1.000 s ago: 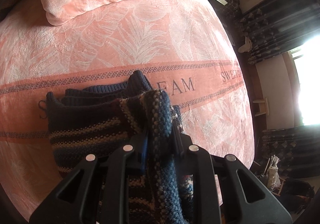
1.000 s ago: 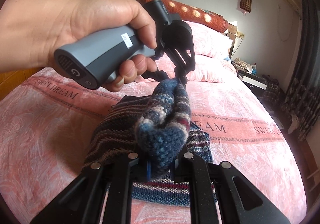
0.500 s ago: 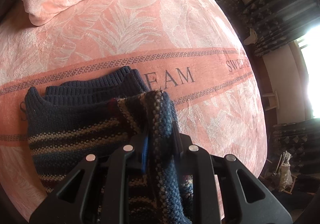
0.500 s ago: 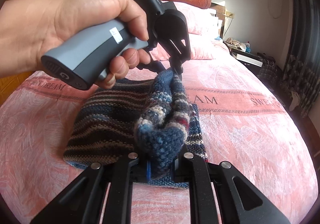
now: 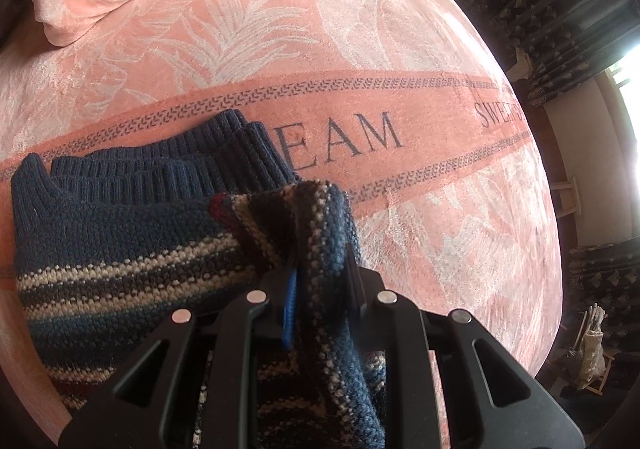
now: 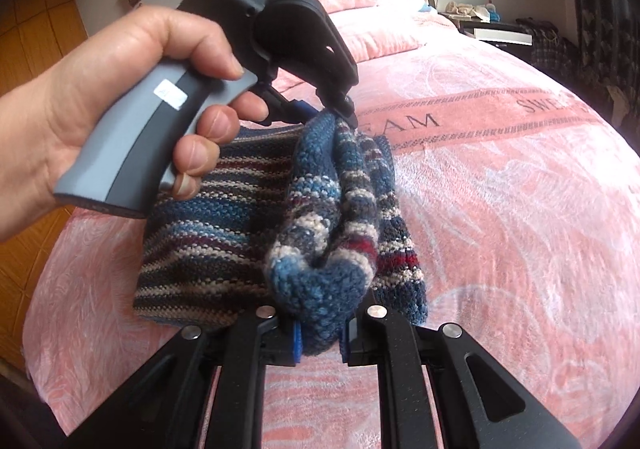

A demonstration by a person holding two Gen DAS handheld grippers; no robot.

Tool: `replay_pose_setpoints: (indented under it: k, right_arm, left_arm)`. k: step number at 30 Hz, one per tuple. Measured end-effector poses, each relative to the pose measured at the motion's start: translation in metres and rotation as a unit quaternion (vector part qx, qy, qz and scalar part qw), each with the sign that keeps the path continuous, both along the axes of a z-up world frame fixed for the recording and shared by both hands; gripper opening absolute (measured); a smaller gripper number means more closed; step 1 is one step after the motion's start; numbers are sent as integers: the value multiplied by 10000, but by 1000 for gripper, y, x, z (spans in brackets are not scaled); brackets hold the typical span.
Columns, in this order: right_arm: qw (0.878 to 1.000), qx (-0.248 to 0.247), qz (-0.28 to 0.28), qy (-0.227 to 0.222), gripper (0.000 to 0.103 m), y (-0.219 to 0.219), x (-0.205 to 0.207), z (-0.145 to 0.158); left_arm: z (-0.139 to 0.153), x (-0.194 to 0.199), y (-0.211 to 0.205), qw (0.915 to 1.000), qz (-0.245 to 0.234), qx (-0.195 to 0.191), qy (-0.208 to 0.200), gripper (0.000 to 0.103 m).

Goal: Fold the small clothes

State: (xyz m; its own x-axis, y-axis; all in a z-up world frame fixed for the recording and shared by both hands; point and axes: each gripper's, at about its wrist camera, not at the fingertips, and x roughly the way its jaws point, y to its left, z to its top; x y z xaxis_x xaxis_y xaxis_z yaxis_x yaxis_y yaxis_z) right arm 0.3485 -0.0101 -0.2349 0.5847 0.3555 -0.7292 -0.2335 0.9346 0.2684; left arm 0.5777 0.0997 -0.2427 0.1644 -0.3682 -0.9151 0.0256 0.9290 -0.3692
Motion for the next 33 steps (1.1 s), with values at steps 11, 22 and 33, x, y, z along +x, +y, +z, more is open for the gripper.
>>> replay_pose_setpoints:
  k: [11, 22, 33]
  right_arm:
    - [9946, 847, -29, 599, 15, -22, 5, -23]
    - [9761, 1873, -69, 1103, 48, -62, 23, -33]
    - [9287, 3149, 445, 1905, 51, -90, 113, -29]
  left_arm:
    - [-5, -3, -6, 9998, -1, 15, -200, 29]
    - [29, -9, 27, 9965, 49, -347, -756, 61]
    - [43, -104, 113, 9838, -296, -1529, -892, 70]
